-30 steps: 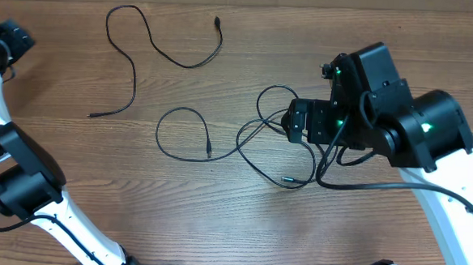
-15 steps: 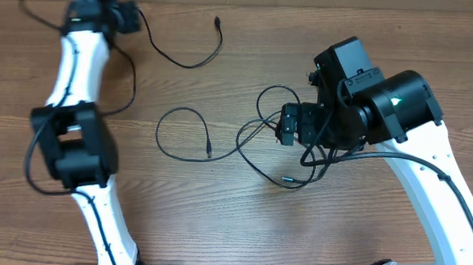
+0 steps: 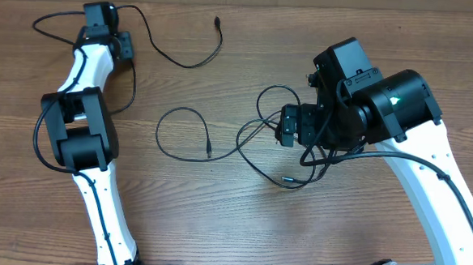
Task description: Untangle cables
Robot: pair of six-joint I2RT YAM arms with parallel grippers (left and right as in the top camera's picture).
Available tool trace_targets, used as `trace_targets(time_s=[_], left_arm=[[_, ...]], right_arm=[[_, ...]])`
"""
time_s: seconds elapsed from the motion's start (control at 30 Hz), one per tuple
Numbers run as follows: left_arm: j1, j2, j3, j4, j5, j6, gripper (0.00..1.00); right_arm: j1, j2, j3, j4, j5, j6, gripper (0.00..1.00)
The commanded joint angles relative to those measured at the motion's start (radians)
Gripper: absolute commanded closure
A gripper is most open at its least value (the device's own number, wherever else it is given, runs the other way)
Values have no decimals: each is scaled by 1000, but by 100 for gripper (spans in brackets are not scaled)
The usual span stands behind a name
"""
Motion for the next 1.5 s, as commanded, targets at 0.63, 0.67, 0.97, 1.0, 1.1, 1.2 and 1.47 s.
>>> trace_targets(time_s=[0.63,0.67,0.97,1.0,1.1,1.2,1.47], left_arm=[[209,-101,167,-74,34,-430,96],[225,-120,177,-78,32,-433,96],[399,-247,192,-169,32,-529,96],[414,-247,192,-183,40,-534,96],[447,-235,191,-221,118,-524,96],[452,-214,191,-254,217,-523,93],[418,-166,190,-323,322,-482,55]], right_arm=[[0,4,6,21,-5,5,0],[0,4,6,20,-5,5,0],[0,4,6,14,-5,4,0],[0,4,6,11,-5,4,0],[0,4,6,12,-5,4,0],[0,4,6,14,-5,4,0],[0,4,6,3,-5,5,0]])
